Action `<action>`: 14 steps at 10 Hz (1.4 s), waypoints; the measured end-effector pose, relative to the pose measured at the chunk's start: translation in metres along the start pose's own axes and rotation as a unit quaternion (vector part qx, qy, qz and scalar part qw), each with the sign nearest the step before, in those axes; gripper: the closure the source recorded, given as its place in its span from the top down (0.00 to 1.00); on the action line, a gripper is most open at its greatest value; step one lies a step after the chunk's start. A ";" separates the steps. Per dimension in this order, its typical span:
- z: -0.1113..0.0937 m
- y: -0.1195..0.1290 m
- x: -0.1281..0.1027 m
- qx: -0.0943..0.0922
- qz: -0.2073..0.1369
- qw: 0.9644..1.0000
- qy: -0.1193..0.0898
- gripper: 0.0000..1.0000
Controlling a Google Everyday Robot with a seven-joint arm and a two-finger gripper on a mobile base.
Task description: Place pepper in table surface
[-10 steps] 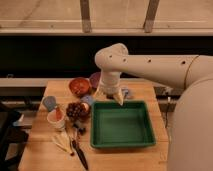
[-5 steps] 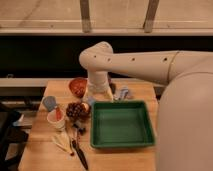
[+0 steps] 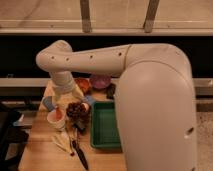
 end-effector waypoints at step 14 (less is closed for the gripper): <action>0.048 0.072 -0.020 -0.024 -0.107 0.994 0.019 0.80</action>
